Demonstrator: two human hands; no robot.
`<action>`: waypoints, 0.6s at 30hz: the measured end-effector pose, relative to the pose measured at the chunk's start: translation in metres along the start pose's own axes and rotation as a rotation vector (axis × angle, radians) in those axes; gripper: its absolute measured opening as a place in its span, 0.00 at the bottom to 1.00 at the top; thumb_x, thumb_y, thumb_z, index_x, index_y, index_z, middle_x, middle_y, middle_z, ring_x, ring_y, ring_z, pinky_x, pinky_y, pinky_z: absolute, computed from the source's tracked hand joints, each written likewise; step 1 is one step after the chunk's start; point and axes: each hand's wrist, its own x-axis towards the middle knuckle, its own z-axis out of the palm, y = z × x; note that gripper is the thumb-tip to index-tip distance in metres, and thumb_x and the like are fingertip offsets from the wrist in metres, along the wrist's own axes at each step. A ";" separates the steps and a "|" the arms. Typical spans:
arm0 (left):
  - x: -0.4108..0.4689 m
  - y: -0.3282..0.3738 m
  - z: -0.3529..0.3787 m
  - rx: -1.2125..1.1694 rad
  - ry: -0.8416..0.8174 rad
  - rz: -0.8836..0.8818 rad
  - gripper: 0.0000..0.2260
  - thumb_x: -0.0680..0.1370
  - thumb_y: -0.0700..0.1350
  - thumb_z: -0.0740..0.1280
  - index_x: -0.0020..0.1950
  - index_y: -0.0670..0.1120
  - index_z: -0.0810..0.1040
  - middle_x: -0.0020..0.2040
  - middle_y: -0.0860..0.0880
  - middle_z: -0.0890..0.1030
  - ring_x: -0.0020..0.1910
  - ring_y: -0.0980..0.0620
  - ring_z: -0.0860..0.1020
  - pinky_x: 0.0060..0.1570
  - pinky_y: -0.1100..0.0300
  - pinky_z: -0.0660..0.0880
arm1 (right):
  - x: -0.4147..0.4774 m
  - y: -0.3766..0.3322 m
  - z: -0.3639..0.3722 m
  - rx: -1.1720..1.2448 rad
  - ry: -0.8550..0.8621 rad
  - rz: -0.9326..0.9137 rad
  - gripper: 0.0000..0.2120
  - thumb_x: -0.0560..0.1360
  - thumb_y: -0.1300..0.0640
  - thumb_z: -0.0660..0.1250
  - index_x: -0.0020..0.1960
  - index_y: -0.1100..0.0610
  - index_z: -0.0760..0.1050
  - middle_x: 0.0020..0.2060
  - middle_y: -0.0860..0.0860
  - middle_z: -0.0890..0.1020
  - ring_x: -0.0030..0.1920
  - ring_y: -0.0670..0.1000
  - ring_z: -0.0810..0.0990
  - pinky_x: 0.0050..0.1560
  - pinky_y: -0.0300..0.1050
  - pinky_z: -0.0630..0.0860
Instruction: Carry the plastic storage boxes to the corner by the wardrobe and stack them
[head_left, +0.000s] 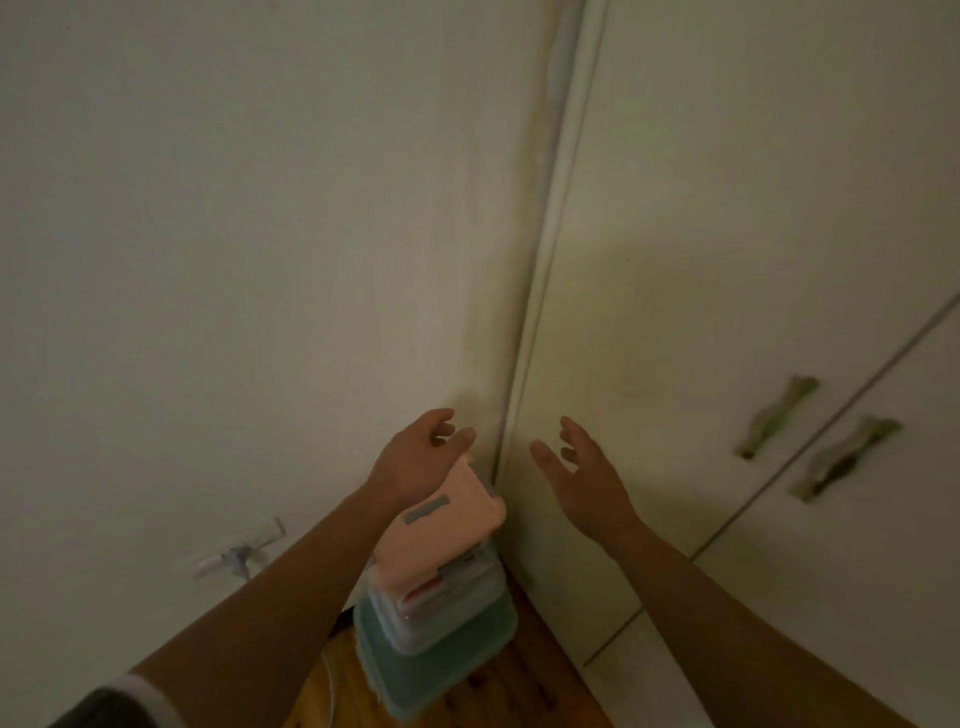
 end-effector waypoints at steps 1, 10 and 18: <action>-0.003 0.003 0.006 -0.015 -0.029 0.014 0.25 0.79 0.58 0.62 0.73 0.51 0.67 0.65 0.52 0.76 0.58 0.57 0.73 0.51 0.65 0.67 | -0.008 0.002 -0.005 -0.007 0.014 0.005 0.34 0.75 0.39 0.63 0.76 0.50 0.58 0.73 0.48 0.65 0.68 0.48 0.70 0.66 0.46 0.68; -0.038 0.070 0.099 -0.031 -0.235 0.172 0.23 0.78 0.54 0.66 0.71 0.48 0.70 0.61 0.49 0.78 0.54 0.55 0.75 0.52 0.63 0.67 | -0.099 0.043 -0.094 0.002 0.218 0.131 0.38 0.72 0.33 0.63 0.76 0.48 0.59 0.73 0.46 0.66 0.66 0.46 0.70 0.67 0.48 0.68; -0.091 0.119 0.190 0.050 -0.396 0.266 0.23 0.78 0.56 0.65 0.71 0.50 0.70 0.61 0.51 0.78 0.53 0.56 0.74 0.54 0.61 0.67 | -0.185 0.089 -0.175 -0.011 0.322 0.194 0.42 0.67 0.27 0.60 0.76 0.45 0.59 0.72 0.44 0.67 0.64 0.43 0.71 0.66 0.48 0.69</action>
